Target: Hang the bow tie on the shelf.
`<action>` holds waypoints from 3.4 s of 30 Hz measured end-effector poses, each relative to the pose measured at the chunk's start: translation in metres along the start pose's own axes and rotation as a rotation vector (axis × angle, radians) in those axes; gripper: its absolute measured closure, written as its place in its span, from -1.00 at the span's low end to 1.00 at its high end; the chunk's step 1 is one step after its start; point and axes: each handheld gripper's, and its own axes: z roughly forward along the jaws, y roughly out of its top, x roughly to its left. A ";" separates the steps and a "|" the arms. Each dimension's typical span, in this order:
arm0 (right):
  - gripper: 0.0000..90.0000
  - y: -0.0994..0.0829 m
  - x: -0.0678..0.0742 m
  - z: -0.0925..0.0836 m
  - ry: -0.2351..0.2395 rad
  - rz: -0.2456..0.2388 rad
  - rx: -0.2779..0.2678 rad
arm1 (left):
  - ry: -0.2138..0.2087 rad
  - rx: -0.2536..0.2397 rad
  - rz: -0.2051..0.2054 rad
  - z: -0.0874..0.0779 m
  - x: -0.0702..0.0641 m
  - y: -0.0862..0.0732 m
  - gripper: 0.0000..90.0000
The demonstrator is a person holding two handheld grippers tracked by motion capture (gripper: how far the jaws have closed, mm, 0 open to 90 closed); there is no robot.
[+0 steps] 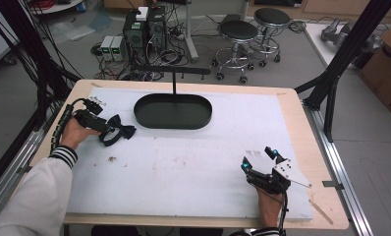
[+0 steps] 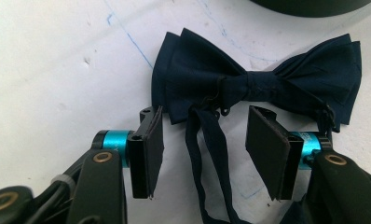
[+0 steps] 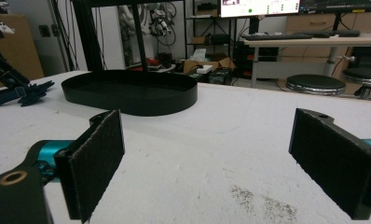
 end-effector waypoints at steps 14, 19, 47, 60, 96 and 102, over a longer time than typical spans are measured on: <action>-0.79 0.000 0.000 0.000 0.000 0.004 0.001 | 0.003 0.034 -0.006 0.006 -0.005 0.000 0.42; -0.79 0.000 0.000 0.000 0.000 0.005 0.001 | -0.008 0.016 -0.037 0.003 -0.004 0.001 0.75; -0.79 0.000 0.000 0.000 0.000 0.000 0.001 | 0.001 -0.269 -0.062 -0.028 -0.007 0.008 0.97; -0.79 0.000 0.000 0.000 0.001 0.002 0.000 | -0.015 -0.568 -0.058 -0.055 -0.011 0.011 0.97; -0.79 0.000 0.000 0.000 -0.001 0.001 0.003 | -0.130 -0.728 0.108 -0.093 -0.056 0.063 0.97; -0.79 0.000 0.000 0.000 0.000 0.006 0.003 | -0.138 -0.736 0.125 -0.091 -0.063 0.078 0.97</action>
